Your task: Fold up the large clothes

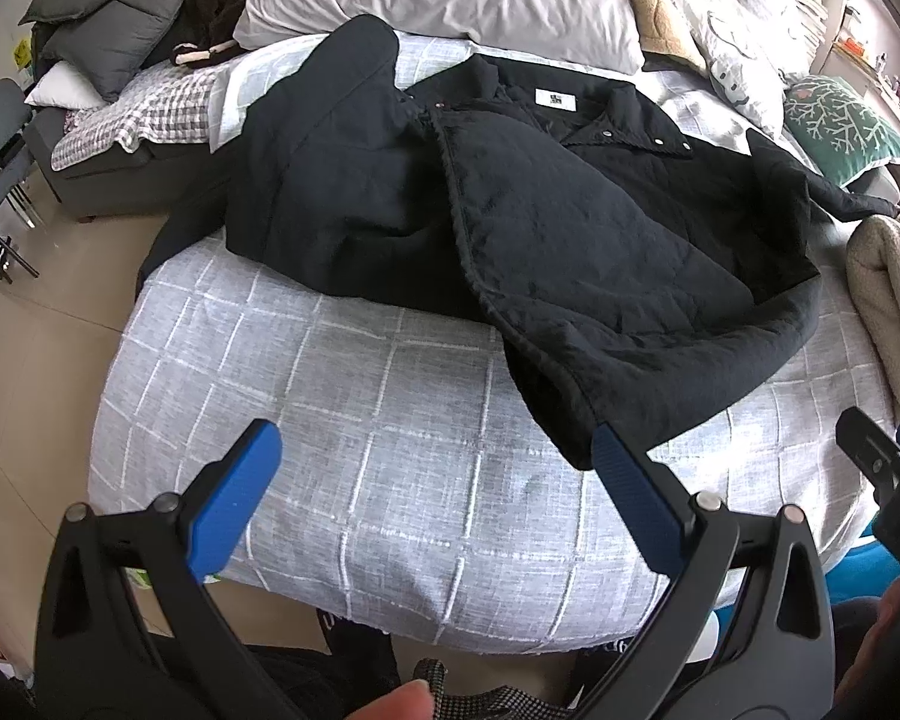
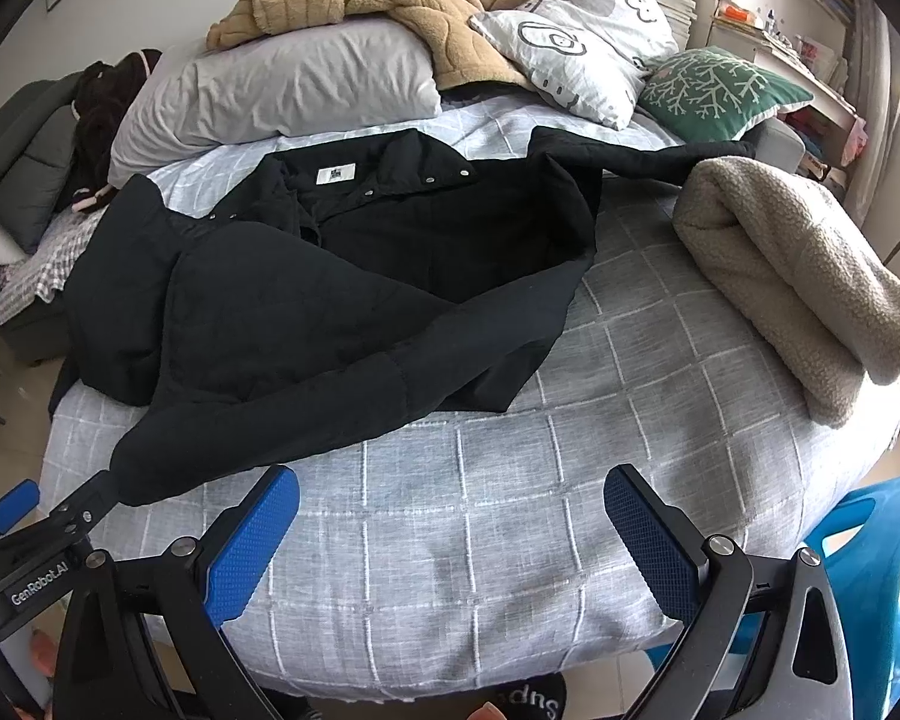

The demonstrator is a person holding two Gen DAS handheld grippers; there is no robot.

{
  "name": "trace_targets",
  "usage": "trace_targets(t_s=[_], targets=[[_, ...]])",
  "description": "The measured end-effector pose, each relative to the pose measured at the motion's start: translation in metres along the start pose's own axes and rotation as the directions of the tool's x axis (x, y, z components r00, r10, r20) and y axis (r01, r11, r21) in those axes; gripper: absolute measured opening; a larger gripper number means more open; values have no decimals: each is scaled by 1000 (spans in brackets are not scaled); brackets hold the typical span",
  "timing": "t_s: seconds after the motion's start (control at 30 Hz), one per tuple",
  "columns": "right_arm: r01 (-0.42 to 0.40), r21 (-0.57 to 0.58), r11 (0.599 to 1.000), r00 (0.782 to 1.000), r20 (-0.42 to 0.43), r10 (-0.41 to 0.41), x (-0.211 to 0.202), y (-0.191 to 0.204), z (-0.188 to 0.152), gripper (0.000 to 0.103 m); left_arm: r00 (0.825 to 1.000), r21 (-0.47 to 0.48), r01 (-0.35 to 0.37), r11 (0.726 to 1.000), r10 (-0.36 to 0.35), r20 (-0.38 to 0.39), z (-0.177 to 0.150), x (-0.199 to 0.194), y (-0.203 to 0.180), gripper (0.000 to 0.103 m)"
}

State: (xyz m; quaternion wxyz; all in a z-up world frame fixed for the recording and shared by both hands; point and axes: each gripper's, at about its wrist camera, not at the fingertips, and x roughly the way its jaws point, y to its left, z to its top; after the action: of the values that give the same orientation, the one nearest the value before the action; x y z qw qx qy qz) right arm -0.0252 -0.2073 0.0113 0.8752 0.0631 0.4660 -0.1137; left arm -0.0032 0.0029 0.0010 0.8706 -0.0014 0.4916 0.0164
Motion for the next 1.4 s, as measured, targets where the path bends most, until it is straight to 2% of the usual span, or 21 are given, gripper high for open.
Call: trace_targets(t_s=[0.1, 0.17, 0.37, 0.5, 0.57, 0.67, 0.83, 0.9, 1.03, 1.13, 1.23, 1.3, 1.37, 1.4], targets=[[-2, 1, 1000, 1000, -6, 2, 2, 0, 2, 103, 1000, 6, -14, 1000, 14, 8, 5, 1, 5, 103], [-25, 1, 1000, 999, -24, 25, 5, -1, 5, 103, 1000, 21, 10, 1000, -9, -11, 11, 4, 10, 103], [-149, 19, 989, 985, -86, 150, 21, -3, 19, 103, 996, 69, 57, 996, -53, -69, 36, 16, 33, 103], [-183, -51, 982, 976, -132, 175, 31, 15, 29, 103, 995, 42, 36, 999, -31, -98, 58, 28, 57, 103], [-228, -97, 969, 961, -184, 208, 38, 29, 34, 103, 996, 34, 37, 999, -34, -88, 70, 30, 67, 103], [-299, -126, 946, 931, -256, 260, 47, 46, 43, 103, 994, 13, 79, 997, -77, -80, 90, 35, 82, 103], [-367, -55, 928, 890, -311, 334, 66, 59, 53, 103, 996, -4, 91, 996, -91, -21, 135, 49, 106, 103], [-382, -27, 924, 874, -334, 352, 73, 60, 53, 103, 996, 13, 94, 995, -94, 5, 150, 57, 110, 102], [-419, 60, 906, 825, -391, 407, 93, 65, 47, 103, 994, 87, 83, 993, -88, 56, 190, 88, 106, 96], [-426, 113, 898, 795, -427, 431, 101, 65, 38, 103, 993, 118, 101, 988, -108, 56, 208, 110, 102, 87], [-439, 137, 888, 778, -437, 452, 101, 61, 30, 103, 988, 113, 145, 983, -150, 30, 218, 130, 99, 66], [-443, 167, 881, 769, -434, 470, 104, 59, 30, 103, 985, 96, 171, 981, -173, 13, 216, 134, 100, 33], [-452, 218, 865, 753, -426, 501, 112, 57, 32, 96, 980, 99, 197, 975, -199, 15, 211, 128, 103, 13], [-462, 247, 852, 740, -422, 524, 117, 56, 33, 86, 977, 109, 207, 972, -211, 29, 206, 120, 105, 10]])
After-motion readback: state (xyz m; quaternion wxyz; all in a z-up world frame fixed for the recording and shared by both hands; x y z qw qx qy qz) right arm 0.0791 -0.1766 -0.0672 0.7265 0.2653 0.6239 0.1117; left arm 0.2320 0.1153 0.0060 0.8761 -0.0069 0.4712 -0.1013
